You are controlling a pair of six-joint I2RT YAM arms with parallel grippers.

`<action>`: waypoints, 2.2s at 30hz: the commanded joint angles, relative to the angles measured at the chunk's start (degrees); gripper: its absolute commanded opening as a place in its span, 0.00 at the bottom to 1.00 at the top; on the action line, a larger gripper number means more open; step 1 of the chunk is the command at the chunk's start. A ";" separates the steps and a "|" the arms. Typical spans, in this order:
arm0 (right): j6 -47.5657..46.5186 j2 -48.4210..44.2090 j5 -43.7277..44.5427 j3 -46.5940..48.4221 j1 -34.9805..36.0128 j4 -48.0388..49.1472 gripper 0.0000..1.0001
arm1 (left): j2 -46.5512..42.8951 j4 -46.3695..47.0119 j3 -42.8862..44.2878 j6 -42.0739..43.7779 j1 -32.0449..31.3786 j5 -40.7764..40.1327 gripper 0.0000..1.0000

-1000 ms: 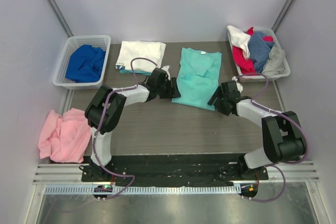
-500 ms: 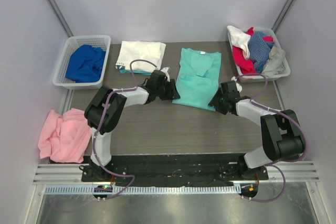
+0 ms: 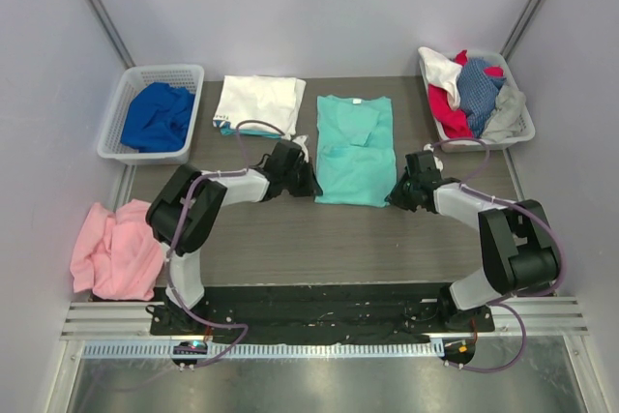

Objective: Fold and stack the t-shirts
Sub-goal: Fold the tshirt

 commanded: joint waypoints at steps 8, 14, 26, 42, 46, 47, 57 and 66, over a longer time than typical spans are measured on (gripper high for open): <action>-5.09 -9.39 -6.22 5.64 1.29 -15.44 0.01 | -17.98 -11.02 -11.49 -2.79 -3.68 -5.95 0.00; -6.33 -15.89 -7.64 6.09 5.76 -23.88 0.01 | -30.11 -14.80 -18.17 -7.18 -8.78 -12.45 0.00; -0.09 -25.13 -3.77 1.09 21.94 -28.20 0.01 | -52.25 -25.88 -28.72 -21.60 -25.56 -31.07 0.00; -4.04 -15.48 -1.48 6.87 23.26 -23.37 0.01 | -55.35 -40.99 -25.22 -29.34 -33.13 -53.48 0.00; -5.97 -9.15 -2.45 12.92 23.26 -22.22 0.01 | -53.07 -39.69 -23.55 -27.33 -29.80 -53.87 0.00; -6.32 -7.13 -2.62 14.07 23.26 -22.22 0.01 | -52.63 -38.90 -23.46 -26.80 -28.75 -53.34 0.00; -9.49 2.19 -3.24 26.12 22.12 -22.13 0.01 | -43.49 -29.93 -18.55 -15.64 -15.65 -45.07 0.00; -10.90 10.81 -4.55 37.54 19.58 -22.13 0.01 | -39.53 -27.12 -11.60 -9.31 -8.01 -40.68 0.00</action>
